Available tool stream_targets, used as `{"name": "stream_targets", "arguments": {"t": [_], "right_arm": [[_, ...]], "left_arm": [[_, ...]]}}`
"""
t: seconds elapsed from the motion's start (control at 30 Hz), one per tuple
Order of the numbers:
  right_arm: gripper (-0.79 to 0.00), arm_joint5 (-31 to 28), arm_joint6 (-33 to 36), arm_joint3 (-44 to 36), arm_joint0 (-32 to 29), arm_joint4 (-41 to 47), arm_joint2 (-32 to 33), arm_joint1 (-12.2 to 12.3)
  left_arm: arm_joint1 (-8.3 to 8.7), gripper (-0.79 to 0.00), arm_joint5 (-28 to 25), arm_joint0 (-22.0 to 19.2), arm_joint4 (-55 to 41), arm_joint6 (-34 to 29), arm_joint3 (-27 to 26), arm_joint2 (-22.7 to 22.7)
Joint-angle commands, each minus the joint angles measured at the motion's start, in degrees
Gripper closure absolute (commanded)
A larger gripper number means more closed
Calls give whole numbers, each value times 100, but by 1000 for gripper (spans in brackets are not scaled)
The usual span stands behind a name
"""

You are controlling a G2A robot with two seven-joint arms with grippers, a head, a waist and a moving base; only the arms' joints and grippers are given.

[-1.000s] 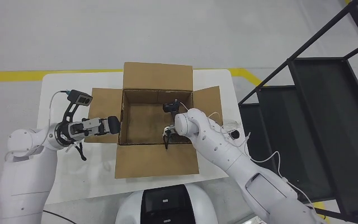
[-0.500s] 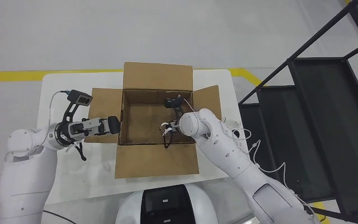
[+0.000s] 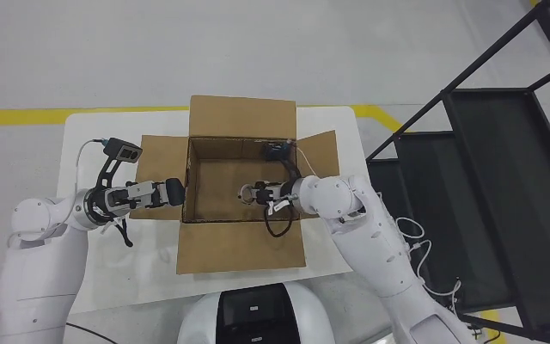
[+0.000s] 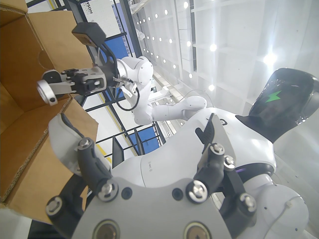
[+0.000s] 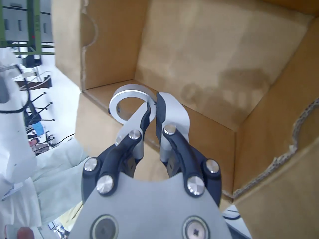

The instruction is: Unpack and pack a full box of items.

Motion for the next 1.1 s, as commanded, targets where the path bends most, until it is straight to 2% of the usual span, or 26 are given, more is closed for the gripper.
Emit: {"name": "stream_targets", "arguments": {"t": [0.0, 0.13, 1.07], "right_arm": [[0, -140, -55, -27, -27, 189, 40, 9], [0, -555, -324, 157, -17, 752, 53, -3], [0, -555, -324, 157, -17, 752, 53, -3]], "left_arm": [[0, -785, 0, 0, 0, 0, 0, 0], [0, -785, 0, 0, 0, 0, 0, 0], [0, -785, 0, 0, 0, 0, 0, 0]]}}
